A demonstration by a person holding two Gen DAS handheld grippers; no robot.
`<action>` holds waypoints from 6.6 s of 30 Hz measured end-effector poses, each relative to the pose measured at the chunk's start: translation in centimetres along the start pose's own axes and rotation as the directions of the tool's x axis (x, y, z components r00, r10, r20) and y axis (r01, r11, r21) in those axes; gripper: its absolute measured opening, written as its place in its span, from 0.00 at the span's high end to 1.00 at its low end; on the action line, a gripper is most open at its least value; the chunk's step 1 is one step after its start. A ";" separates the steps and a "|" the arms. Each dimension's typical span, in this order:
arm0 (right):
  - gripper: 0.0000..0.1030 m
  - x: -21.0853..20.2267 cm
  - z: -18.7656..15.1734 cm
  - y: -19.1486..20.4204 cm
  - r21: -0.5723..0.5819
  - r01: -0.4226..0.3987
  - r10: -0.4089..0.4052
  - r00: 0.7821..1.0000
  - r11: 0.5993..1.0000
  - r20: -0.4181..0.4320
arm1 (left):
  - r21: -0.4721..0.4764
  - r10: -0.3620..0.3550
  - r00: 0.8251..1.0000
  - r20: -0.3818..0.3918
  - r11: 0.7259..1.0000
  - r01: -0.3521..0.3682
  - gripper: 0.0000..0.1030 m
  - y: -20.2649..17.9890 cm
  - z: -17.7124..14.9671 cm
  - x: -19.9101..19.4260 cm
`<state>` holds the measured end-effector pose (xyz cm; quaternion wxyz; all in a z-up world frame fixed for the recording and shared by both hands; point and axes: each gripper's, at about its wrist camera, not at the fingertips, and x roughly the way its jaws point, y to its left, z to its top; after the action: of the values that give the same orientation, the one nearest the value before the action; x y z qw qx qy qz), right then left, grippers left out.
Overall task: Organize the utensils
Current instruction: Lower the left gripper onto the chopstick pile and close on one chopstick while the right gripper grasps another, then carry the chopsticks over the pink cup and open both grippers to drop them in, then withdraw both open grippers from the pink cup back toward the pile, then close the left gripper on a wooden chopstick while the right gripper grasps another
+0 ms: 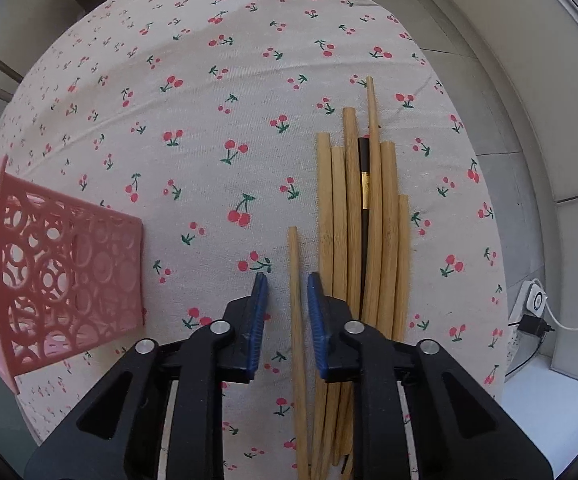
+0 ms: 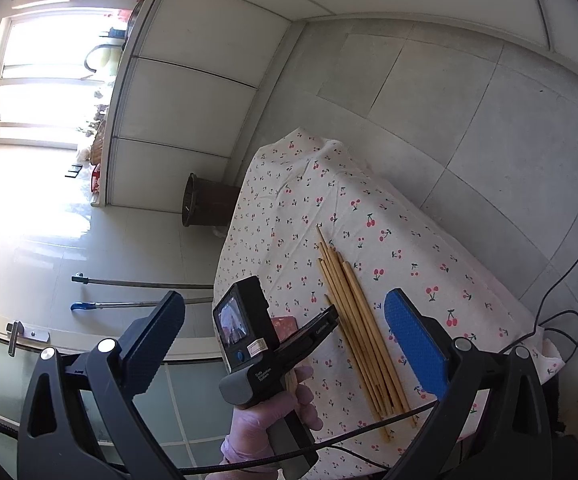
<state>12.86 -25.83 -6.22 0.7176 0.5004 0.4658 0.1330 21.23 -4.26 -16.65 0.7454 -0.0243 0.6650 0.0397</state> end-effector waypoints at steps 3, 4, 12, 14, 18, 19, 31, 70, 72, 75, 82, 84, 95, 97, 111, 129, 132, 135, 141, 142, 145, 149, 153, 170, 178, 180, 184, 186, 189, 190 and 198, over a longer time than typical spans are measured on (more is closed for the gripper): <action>0.05 0.3 0.3 -0.3 0.008 0.014 -0.014 1.000 1.000 -0.004 | 0.003 -0.019 1.000 0.021 1.000 0.019 0.95 -0.2 -0.9 0.1; 0.05 0.4 0.3 -0.4 0.007 0.024 -0.024 1.000 1.000 -0.006 | 0.013 -0.015 0.999 0.043 1.000 0.014 0.95 -0.3 -1.4 0.2; 0.05 5.8 1.0 0.6 -0.097 0.213 -0.216 0.976 0.972 -0.024 | 0.007 -0.131 0.969 0.212 0.991 0.132 0.96 1.9 -5.6 -2.0; 0.05 8.8 1.1 1.1 -0.159 0.270 -0.281 0.958 0.950 -0.051 | 0.033 -0.158 0.947 0.279 0.987 0.155 0.95 3.2 -7.8 -4.1; 0.15 15.2 1.9 1.9 -0.236 0.332 -0.357 0.931 0.913 -0.071 | 0.051 -0.210 0.899 0.384 0.977 0.207 0.95 6.8 -11.1 -7.9; 0.19 16.7 2.0 2.0 -0.258 0.340 -0.370 0.926 0.905 -0.077 | 0.051 -0.216 0.885 0.411 0.975 0.215 0.95 8.1 -11.7 -9.0; 0.59 26.7 2.1 2.8 -0.409 0.425 -0.489 0.870 0.807 -0.063 | 0.000 -0.243 0.797 0.553 0.956 0.292 0.95 15.2 -13.3 -13.6; 0.95 0.3 -7.2 18.5 -0.589 0.095 0.041 0.976 0.802 0.213 | -0.063 -0.150 0.577 0.803 0.941 0.334 0.95 20.6 -14.0 -27.4; 0.95 -0.1 -6.9 19.4 -0.590 0.068 0.074 0.974 0.804 0.212 | -0.071 -0.118 0.554 0.824 0.949 0.308 0.95 20.6 -13.0 -28.8; 0.95 0.2 -6.7 20.7 -0.604 0.057 0.093 0.973 0.795 0.213 | -0.090 -0.087 0.552 0.830 0.954 0.286 0.95 20.6 -11.0 -29.1; 0.95 3.6 -6.9 21.2 -0.610 0.067 0.054 0.983 0.789 0.178 | -0.137 -0.103 0.663 0.742 0.944 0.300 0.94 21.1 -7.5 -23.2; 0.95 4.7 -7.1 21.2 -0.615 0.078 0.035 0.985 0.785 0.170 | -0.163 -0.100 0.677 0.729 0.936 0.313 0.92 21.9 -7.7 -22.5; 0.95 7.9 -8.6 22.1 -0.636 0.135 -0.008 0.980 0.760 0.199 | -0.171 -0.067 0.623 0.779 0.933 0.315 0.84 22.8 -9.0 -24.9; 0.95 8.9 -8.8 22.0 -0.635 0.144 -0.018 0.979 0.759 0.201 | -0.170 -0.071 0.626 0.776 0.933 0.317 0.83 22.8 -9.0 -24.8; 0.67 7.8 -13.2 20.7 -0.734 0.339 -0.088 0.929 0.589 0.359 | -0.106 -0.028 0.609 0.792 0.978 0.182 0.72 18.7 -9.9 -25.1; 0.33 2.1 -14.3 12.1 -0.631 0.561 -0.231 0.816 0.537 0.529 | -0.034 0.011 0.650 0.760 0.999 0.023 0.30 11.7 -13.1 -21.2; 0.21 0.9 -13.6 10.7 -0.586 0.582 -0.246 0.796 0.564 0.553 | -0.022 0.007 0.668 0.744 1.000 0.014 0.10 10.7 -12.9 -20.3; 0.10 -1.1 -12.5 9.6 -0.529 0.589 -0.237 0.774 0.611 0.588 | 0.015 -0.021 0.709 0.705 1.000 0.014 0.07 9.7 -12.3 -18.9; 0.07 -4.1 -9.3 7.7 -0.441 0.567 -0.236 0.760 0.696 0.605 | 0.079 -0.115 0.849 0.515 0.993 0.086 0.07 7.7 -10.1 -14.1; 0.07 -4.2 -8.6 7.3 -0.427 0.553 -0.244 0.770 0.715 0.589 | 0.081 -0.130 0.869 0.478 0.991 0.104 0.07 7.3 -9.7 -13.2; 0.07 -4.1 -7.0 6.1 -0.408 0.515 -0.264 0.806 0.754 0.530 | 0.067 -0.168 0.905 0.390 0.986 0.154 0.07 6.4 -8.8 -11.0; 0.07 -2.8 -5.6 5.3 -0.415 0.488 -0.300 0.846 0.768 0.440 | 0.055 -0.191 0.940 0.282 0.982 0.183 0.07 5.0 -7.8 -8.2; 0.07 -1.7 -4.4 5.3 -0.426 0.459 -0.304 0.872 0.780 0.383 | 0.078 -0.161 0.961 0.224 0.986 0.147 0.07 3.2 -6.3 -6.4; 0.07 0.1 -0.6 2.4 -0.289 0.360 -0.311 0.928 0.887 0.204 | 0.064 0.020 0.997 0.077 0.998 -0.025 0.68 1.5 5.0 -1.1; 0.07 0.4 -0.3 2.3 -0.292 0.362 -0.318 0.930 0.885 0.186 | 0.040 0.018 0.997 0.072 0.999 -0.021 0.72 1.7 5.7 0.3; 0.07 0.4 -0.3 2.4 -0.293 0.365 -0.322 0.928 0.884 0.186 | 0.048 0.022 0.997 0.070 0.999 -0.025 0.74 1.5 5.8 0.5; 0.07 0.6 -0.3 2.2 -0.289 0.380 -0.338 0.923 0.879 0.186 | 0.052 0.011 0.999 0.044 0.999 -0.013 0.82 0.8 6.2 1.2; 0.07 0.9 -0.1 1.9 -0.288 0.391 -0.352 0.919 0.874 0.179 | 0.032 -0.043 0.999 0.023 0.999 0.042 0.94 0.8 6.5 1.3; 0.07 1.7 0.1 1.1 -0.281 0.414 -0.384 0.910 0.866 0.157 | 0.046 -0.072 0.997 0.027 0.996 0.071 0.94 0.2 5.8 1.2; 0.07 2.3 0.1 0.6 -0.271 0.424 -0.399 0.906 0.864 0.142 | 0.064 -0.061 0.997 0.039 0.996 0.059 0.94 -0.3 5.2 1.2; 0.07 7.4 -0.3 -2.6 -0.243 0.425 -0.436 0.900 0.872 0.011 | 0.046 -0.161 0.980 0.114 0.987 0.157 0.94 1.7 -0.3 0.1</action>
<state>15.87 -22.01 -12.34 0.7735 0.2909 0.5619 0.0361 20.79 -2.61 -16.71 0.7844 -0.0613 0.6164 -0.0310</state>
